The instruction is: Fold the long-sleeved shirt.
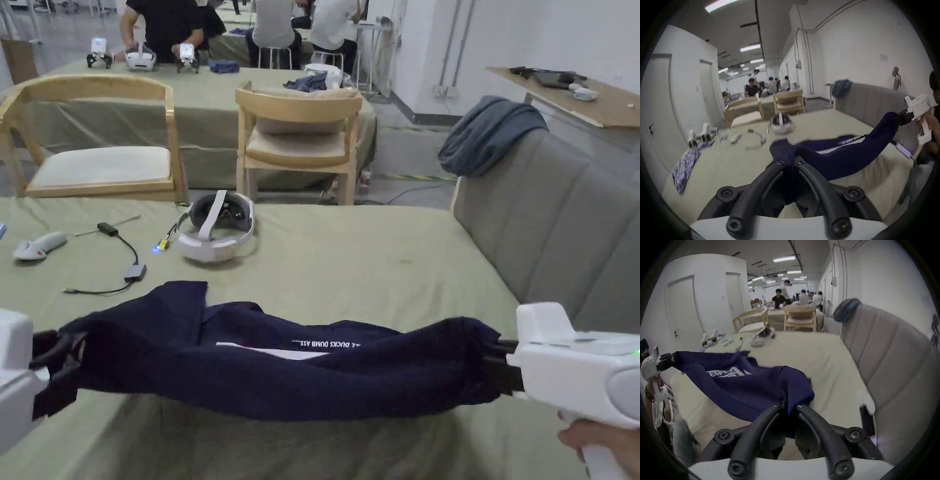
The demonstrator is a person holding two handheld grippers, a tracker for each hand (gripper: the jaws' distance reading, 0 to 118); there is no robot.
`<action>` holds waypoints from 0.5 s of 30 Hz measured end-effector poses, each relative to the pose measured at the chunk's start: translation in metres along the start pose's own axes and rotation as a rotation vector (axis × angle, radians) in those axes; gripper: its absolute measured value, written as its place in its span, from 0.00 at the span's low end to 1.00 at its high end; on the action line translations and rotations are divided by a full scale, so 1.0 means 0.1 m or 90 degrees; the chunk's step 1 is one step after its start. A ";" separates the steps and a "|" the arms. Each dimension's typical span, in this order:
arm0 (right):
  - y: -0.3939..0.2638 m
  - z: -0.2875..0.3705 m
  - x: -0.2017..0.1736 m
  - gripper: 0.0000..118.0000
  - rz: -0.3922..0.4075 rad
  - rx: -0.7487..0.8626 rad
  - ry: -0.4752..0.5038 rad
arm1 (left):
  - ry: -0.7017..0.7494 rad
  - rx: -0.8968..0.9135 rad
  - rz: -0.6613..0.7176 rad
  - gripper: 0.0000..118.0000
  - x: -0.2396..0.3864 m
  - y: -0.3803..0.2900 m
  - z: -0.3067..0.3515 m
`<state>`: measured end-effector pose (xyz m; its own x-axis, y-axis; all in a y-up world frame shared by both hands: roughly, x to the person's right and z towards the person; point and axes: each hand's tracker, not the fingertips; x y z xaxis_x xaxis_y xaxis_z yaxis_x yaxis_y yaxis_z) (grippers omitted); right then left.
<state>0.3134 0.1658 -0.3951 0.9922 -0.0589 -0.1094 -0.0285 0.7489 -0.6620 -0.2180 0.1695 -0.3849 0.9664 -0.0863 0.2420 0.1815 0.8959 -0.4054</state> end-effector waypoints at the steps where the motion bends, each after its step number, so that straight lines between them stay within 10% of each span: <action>1: -0.24 -0.03 -0.04 0.07 -0.001 -0.026 -0.001 | 0.006 -0.036 0.007 0.07 0.03 -0.25 -0.02; 8: -1.49 -0.84 -0.18 0.07 -0.023 -0.300 0.001 | -0.002 -0.241 0.096 0.07 0.25 -1.40 -0.40; 13: -1.43 -0.77 -0.16 0.07 -0.054 -0.286 0.001 | 0.000 -0.248 0.158 0.10 0.13 -1.47 -0.38; 15: -1.33 -0.62 -0.18 0.38 -0.014 -0.244 -0.016 | -0.012 -0.227 0.169 0.45 0.07 -1.38 -0.30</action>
<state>0.2914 0.0259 -0.3511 0.9956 -0.0527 -0.0775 -0.0460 0.4458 -0.8940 -0.2308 0.0321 -0.3542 0.9852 0.1370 0.1031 -0.0176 0.6791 -0.7339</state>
